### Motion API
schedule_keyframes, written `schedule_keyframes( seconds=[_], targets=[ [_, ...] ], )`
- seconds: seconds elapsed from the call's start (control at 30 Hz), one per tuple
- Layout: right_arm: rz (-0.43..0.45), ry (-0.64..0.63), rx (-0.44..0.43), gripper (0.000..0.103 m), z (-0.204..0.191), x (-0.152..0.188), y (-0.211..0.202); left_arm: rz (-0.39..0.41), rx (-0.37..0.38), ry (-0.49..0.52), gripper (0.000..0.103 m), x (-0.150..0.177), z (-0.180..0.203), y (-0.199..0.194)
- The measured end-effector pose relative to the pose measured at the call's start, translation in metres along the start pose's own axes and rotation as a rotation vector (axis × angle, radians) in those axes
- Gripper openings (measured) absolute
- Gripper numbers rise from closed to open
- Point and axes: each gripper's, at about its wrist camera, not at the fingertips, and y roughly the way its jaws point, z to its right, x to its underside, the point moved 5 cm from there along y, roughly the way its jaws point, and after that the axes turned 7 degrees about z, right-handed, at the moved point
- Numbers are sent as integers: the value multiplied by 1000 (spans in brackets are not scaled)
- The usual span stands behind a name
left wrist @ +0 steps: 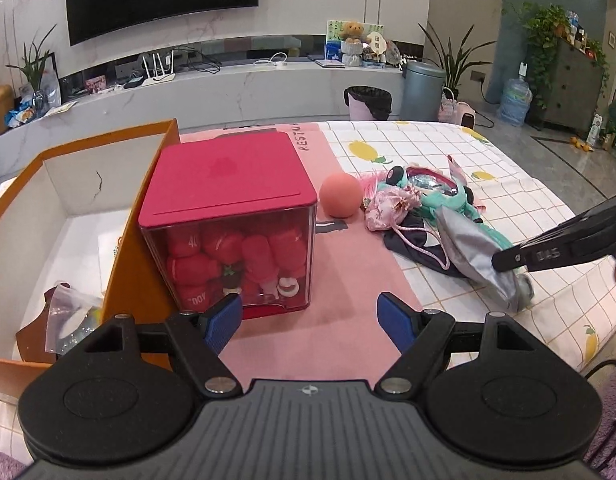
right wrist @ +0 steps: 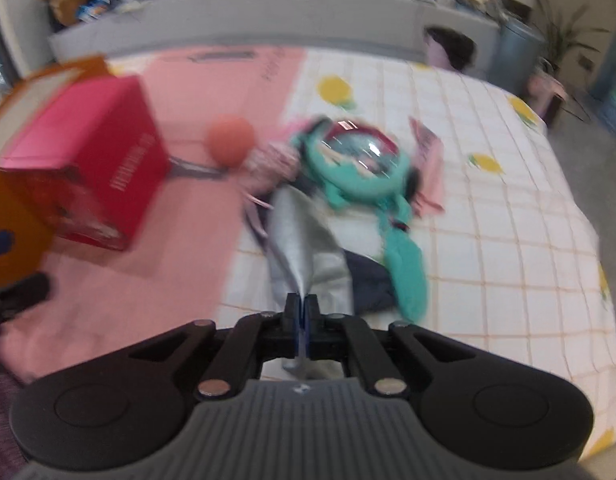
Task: Organize soft objects
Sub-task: 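Grasp the grey cloth with the right gripper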
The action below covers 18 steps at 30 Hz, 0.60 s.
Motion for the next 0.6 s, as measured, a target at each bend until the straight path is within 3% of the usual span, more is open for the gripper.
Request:
schedule_keyframes(
  seconds=[0.07, 0.1, 0.17, 0.3, 0.47, 0.6],
  targets=[
    [-29, 46, 28, 13, 9, 0, 12, -2, 3, -1, 90, 1, 0, 0],
    [-40, 80, 24, 28, 13, 0, 18, -4, 6, -1, 90, 1, 0, 0],
    [-40, 130, 6, 44, 19, -2, 23, -7, 12, -1, 90, 1, 1, 0],
    [-32, 133, -2, 53, 17, -7, 28, -3, 16, 5, 90, 2, 3, -2],
    [-62, 100, -67, 46, 0, -8, 46, -3, 17, 23, 90, 3, 7, -2],
    [-73, 65, -26, 10, -2, -7, 50, -1, 12, 43, 90, 5, 9, -2]
  ],
)
